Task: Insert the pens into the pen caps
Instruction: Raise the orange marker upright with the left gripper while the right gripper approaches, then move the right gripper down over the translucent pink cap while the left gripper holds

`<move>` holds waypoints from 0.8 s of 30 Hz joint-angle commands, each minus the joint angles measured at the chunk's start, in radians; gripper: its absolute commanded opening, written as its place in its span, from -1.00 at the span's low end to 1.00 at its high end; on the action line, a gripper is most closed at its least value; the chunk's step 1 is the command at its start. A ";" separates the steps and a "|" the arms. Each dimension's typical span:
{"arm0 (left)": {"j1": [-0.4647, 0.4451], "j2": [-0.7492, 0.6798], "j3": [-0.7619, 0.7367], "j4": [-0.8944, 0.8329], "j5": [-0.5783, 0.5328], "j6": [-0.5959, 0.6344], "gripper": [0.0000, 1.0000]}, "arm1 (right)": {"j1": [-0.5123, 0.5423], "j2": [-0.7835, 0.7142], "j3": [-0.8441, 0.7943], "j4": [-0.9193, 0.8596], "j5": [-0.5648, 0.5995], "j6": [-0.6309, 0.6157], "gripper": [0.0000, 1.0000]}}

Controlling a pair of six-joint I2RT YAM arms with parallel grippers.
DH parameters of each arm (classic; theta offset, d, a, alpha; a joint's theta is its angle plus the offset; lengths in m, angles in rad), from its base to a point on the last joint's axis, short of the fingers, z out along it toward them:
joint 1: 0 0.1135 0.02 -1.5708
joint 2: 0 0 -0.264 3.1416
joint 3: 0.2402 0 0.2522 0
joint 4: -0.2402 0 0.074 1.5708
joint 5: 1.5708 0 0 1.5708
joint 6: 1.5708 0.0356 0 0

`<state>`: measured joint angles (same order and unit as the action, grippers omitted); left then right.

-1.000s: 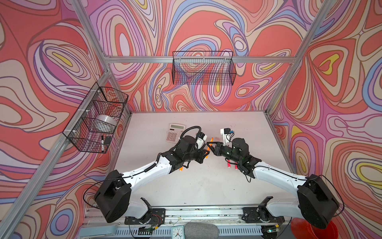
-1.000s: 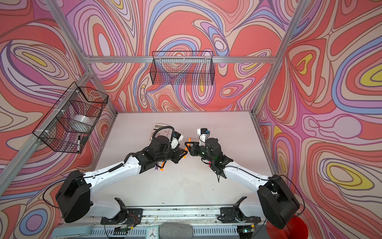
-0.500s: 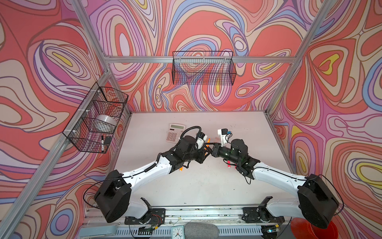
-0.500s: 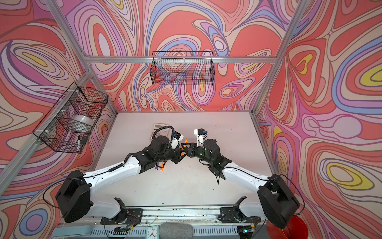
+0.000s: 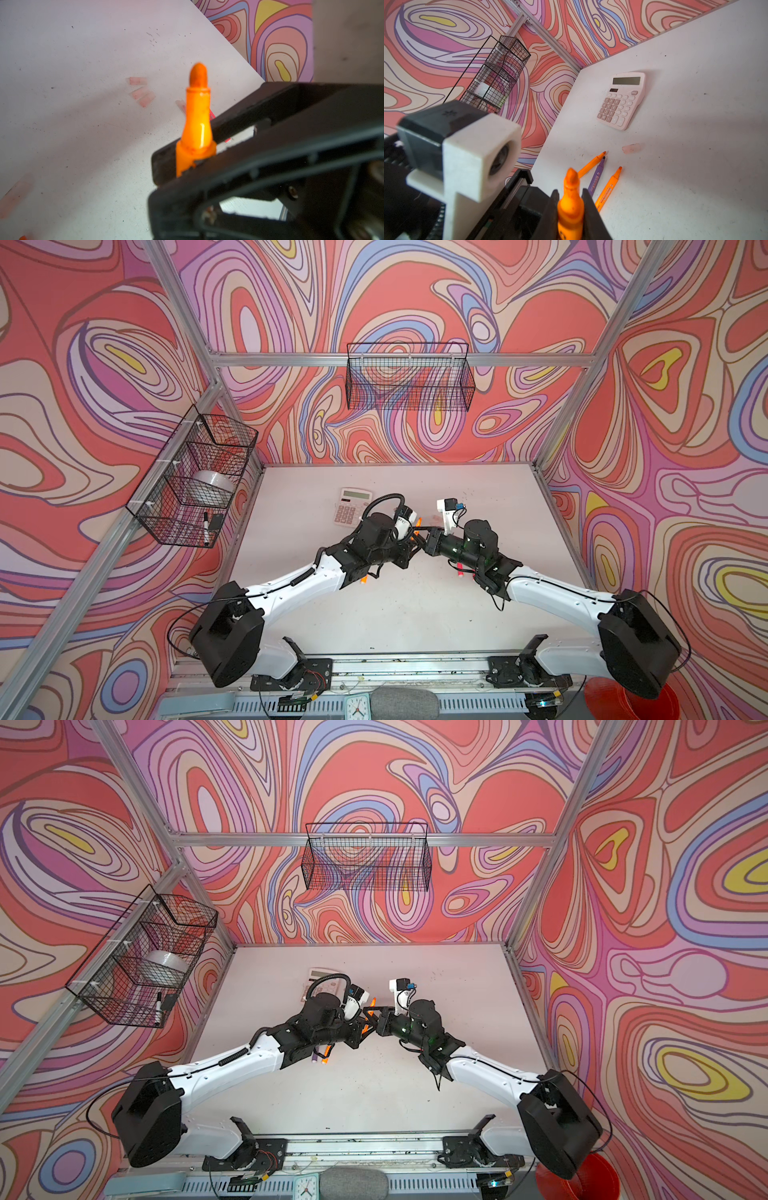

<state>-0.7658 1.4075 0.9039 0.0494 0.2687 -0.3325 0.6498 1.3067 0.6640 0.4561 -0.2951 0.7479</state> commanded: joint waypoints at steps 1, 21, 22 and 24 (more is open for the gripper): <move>0.000 -0.041 -0.038 0.061 -0.002 0.017 -1.00 | 0.008 -0.013 0.019 -0.032 0.022 -0.030 -0.14; 0.000 -0.439 -0.750 0.984 -0.704 0.319 -1.00 | 0.013 0.213 0.219 -0.374 0.221 -0.125 0.03; 0.000 -0.426 -0.742 0.982 -0.709 0.326 -1.00 | 0.018 0.264 0.259 -0.407 0.227 -0.133 0.02; 0.000 -0.408 -0.744 1.012 -0.715 0.331 -1.00 | 0.043 0.361 0.356 -0.490 0.252 -0.167 0.03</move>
<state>-0.7658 0.9821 0.1368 0.9180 -0.3859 -0.0532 0.6636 1.5795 0.9337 0.1219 -0.0807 0.6312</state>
